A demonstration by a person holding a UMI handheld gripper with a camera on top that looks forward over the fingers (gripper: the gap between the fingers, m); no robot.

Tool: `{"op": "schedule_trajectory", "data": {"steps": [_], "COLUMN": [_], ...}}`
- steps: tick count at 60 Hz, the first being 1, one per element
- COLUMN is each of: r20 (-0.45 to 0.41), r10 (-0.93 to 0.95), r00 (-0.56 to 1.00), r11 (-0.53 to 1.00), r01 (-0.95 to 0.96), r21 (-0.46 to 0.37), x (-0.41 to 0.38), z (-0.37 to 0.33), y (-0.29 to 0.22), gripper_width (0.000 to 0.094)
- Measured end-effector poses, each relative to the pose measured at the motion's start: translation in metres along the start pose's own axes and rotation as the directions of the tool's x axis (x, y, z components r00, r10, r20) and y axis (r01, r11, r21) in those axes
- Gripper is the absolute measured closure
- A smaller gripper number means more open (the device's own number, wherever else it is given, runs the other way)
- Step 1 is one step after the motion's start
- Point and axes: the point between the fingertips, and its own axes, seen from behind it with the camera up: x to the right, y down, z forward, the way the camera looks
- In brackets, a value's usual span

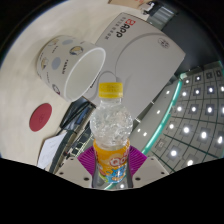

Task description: Pour water

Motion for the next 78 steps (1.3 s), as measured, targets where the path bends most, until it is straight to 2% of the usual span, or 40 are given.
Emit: {"op": "schedule_trajectory", "data": {"steps": [5, 13, 21, 22, 26, 33, 36, 49, 61, 72, 78], "r20": [0.015, 0.041, 0.126, 0.135, 0.185, 0.235, 0.254, 0.294, 0.268, 0.253, 0.263], "r10": [-0.026, 0.041, 0.270, 0.304, 0.440, 0.645, 0.723, 0.937, 0.952, 0.882, 0.846], "r00": [1.000, 0.998, 0.955, 0.943, 0.879, 0.727, 0.642, 0.188, -0.145, -0.398, -0.463], "r11": [1.000, 0.999, 0.963, 0.952, 0.897, 0.764, 0.690, 0.302, -0.001, -0.248, -0.314], "r01": [0.026, -0.041, -0.265, -0.298, -0.425, -0.613, -0.685, -0.860, -0.881, -0.847, -0.832], "r21": [0.004, -0.004, -0.058, -0.065, -0.118, -0.201, -0.234, -0.412, -0.473, -0.471, -0.458], "x": [-0.005, -0.003, -0.007, -0.012, -0.011, -0.017, -0.022, -0.047, -0.069, -0.082, -0.090], "z": [0.001, -0.005, -0.012, -0.018, -0.016, -0.025, -0.021, -0.024, -0.016, 0.005, 0.014], "y": [-0.003, -0.001, 0.004, 0.023, 0.011, 0.024, 0.013, 0.006, 0.003, -0.022, -0.038], "gripper_width": [0.0535, 0.0536, 0.0535, 0.0534, 0.0534, 0.0536, 0.0534, 0.0534, 0.0532, 0.0533, 0.0533]}}
